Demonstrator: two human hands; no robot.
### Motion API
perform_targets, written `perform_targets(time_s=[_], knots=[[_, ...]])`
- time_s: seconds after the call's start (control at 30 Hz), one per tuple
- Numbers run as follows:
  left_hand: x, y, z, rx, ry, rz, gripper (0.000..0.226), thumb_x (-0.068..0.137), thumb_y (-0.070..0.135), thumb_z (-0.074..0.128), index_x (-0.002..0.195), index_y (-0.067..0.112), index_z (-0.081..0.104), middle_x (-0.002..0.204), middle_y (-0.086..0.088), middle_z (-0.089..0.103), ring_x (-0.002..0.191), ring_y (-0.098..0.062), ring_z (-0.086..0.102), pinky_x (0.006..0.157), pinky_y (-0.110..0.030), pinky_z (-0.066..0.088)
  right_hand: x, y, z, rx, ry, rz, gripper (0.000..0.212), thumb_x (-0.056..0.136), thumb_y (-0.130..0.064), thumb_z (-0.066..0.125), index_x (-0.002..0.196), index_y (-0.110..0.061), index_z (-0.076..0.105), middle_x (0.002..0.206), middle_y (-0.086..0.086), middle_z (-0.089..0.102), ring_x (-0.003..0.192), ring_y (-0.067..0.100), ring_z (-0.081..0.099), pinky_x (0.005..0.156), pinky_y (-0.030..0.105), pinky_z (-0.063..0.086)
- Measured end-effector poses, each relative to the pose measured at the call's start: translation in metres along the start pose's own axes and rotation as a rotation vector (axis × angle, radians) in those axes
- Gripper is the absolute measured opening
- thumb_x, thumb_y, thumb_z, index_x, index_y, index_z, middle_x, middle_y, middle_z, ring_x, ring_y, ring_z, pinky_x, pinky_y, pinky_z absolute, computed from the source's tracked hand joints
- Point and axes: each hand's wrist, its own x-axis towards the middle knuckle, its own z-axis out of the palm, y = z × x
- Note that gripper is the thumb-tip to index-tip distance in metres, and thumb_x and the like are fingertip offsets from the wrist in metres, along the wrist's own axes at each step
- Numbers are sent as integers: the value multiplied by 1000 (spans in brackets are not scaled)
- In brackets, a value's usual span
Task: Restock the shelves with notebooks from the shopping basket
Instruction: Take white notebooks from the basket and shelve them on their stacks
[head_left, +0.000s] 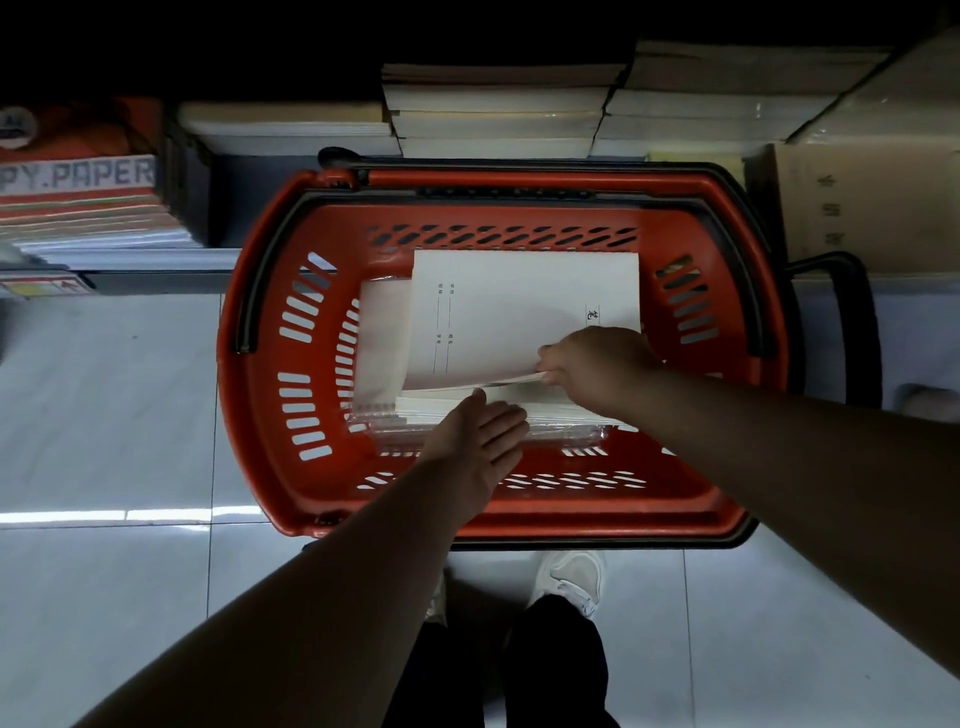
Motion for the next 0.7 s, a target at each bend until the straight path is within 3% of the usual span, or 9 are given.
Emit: perform_targets(time_s=[0.1, 0.2, 0.3, 0.4, 0.43, 0.5, 0.57, 0.63, 0.7], knots=[[2, -1, -3, 21, -31, 11, 57, 98, 48, 44, 133, 3, 50, 135, -13, 57, 124, -24, 55, 89, -34, 45, -4, -9, 1, -90, 70, -61, 19, 98, -22, 48, 102, -19, 67, 92, -1, 64, 88, 22, 59, 62, 25, 26], [4, -3, -7, 32, -91, 42, 67, 90, 58, 50, 138, 11, 44, 138, -14, 53, 126, -25, 52, 85, -32, 45, -11, -21, 5, -128, 89, -153, 18, 96, -22, 53, 108, -22, 67, 105, -1, 68, 97, 22, 63, 66, 24, 29], [5, -5, -7, 20, -63, 68, 41, 97, 45, 49, 123, 14, 54, 139, -15, 53, 127, -26, 51, 90, -33, 43, -13, -27, 9, -132, 62, -228, 16, 95, -23, 55, 107, -22, 65, 103, -3, 67, 95, 21, 63, 66, 26, 34], [7, -6, -6, 7, 11, 74, 18, 102, 20, 46, 108, 12, 61, 128, -15, 61, 109, -25, 60, 78, -33, 49, -9, -25, 3, 26, -65, -187, 30, 97, -44, 45, 91, -20, 62, 89, -4, 58, 84, 20, 58, 68, 31, 43], [6, -6, -5, -5, 24, 72, 19, 102, 15, 45, 113, 9, 59, 125, -16, 62, 105, -25, 61, 75, -34, 50, -6, -23, 0, 118, -114, -140, 36, 97, -49, 42, 93, -19, 61, 92, -2, 58, 86, 19, 56, 74, 34, 47], [5, -6, -4, -32, 40, 59, 23, 102, 11, 44, 123, 6, 52, 124, -17, 61, 105, -28, 62, 79, -38, 50, 1, -14, -5, 237, -116, -7, 45, 97, -50, 42, 122, -16, 56, 124, 8, 56, 112, 23, 53, 96, 41, 45], [4, -4, -4, -34, 57, 43, 26, 101, 10, 44, 126, 5, 50, 124, -19, 61, 105, -28, 63, 84, -41, 49, 8, 1, -10, 241, -64, 164, 64, 97, -48, 45, 148, -13, 30, 154, 11, 29, 141, 28, 29, 113, 45, 30], [3, -3, -5, -25, 46, 35, 25, 101, 9, 44, 125, 4, 50, 123, -19, 61, 98, -26, 64, 87, -42, 47, 12, 19, -14, 221, -50, 308, 73, 98, -47, 45, 154, -12, 12, 161, 11, 12, 147, 28, 13, 118, 46, 20], [2, -3, -7, -12, 13, 29, 23, 101, 9, 43, 122, 5, 51, 121, -19, 62, 94, -24, 63, 90, -42, 45, 13, 36, -16, 243, -100, 393, 77, 98, -47, 46, 154, -12, 7, 161, 12, 12, 147, 29, 15, 118, 42, 21]])
